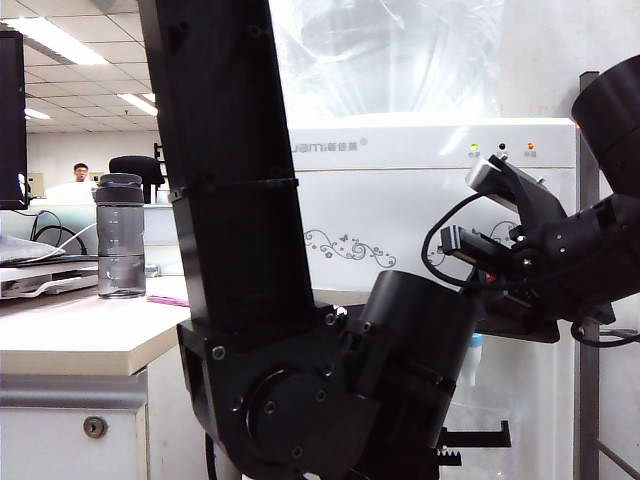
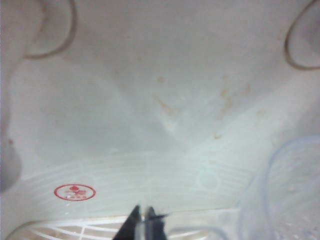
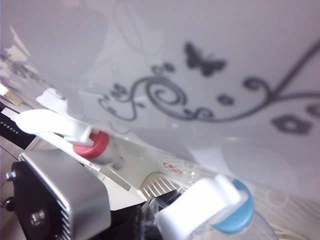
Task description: Pick up the plastic mug from the left desk, go to the cold water outlet of the water dispenser, press the vertical switch to get some water, then put the mug back on the desk.
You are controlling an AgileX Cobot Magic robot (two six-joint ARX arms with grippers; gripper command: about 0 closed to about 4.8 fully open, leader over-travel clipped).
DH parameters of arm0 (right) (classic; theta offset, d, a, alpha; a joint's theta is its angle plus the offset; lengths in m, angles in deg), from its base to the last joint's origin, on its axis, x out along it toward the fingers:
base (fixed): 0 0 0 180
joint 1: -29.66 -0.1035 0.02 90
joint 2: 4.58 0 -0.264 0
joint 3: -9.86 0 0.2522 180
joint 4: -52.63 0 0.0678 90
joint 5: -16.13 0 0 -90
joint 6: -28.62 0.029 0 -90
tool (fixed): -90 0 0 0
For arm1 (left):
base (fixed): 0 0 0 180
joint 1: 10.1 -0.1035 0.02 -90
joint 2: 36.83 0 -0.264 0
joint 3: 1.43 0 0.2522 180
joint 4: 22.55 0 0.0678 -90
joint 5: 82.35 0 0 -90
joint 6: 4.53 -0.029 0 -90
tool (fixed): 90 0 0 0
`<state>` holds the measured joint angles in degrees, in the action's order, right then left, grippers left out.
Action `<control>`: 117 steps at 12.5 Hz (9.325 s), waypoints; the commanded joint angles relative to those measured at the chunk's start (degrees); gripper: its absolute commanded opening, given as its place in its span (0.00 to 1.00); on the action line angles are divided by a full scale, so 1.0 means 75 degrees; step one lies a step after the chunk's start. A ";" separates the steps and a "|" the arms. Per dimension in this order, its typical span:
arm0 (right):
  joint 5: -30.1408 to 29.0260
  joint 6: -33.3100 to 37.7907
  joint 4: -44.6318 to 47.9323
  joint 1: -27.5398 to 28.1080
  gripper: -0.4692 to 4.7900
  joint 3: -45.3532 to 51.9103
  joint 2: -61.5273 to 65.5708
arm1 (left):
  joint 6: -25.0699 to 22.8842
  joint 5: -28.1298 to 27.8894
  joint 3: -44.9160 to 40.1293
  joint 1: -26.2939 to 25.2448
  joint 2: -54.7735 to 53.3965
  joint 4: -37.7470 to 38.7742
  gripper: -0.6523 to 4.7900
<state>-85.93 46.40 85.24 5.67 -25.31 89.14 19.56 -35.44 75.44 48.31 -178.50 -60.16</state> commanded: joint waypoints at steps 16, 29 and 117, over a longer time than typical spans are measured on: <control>0.0268 0.0032 -0.0536 0.0017 0.09 0.0058 0.0041 | 0.0047 -0.0026 0.0035 0.0035 0.0023 -0.0131 0.13; -0.0009 0.0026 0.0192 0.0017 0.09 0.0050 -0.0038 | 0.0047 -0.0026 0.0035 0.0035 0.0023 -0.0128 0.13; 0.2104 -0.2031 -0.7918 0.0038 0.09 0.0047 -0.9291 | -0.1766 0.1067 0.0020 0.0402 0.0469 -0.2066 0.12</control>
<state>-71.89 31.17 24.83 5.91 -24.70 19.65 7.21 -27.68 75.36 51.28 -176.05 -73.30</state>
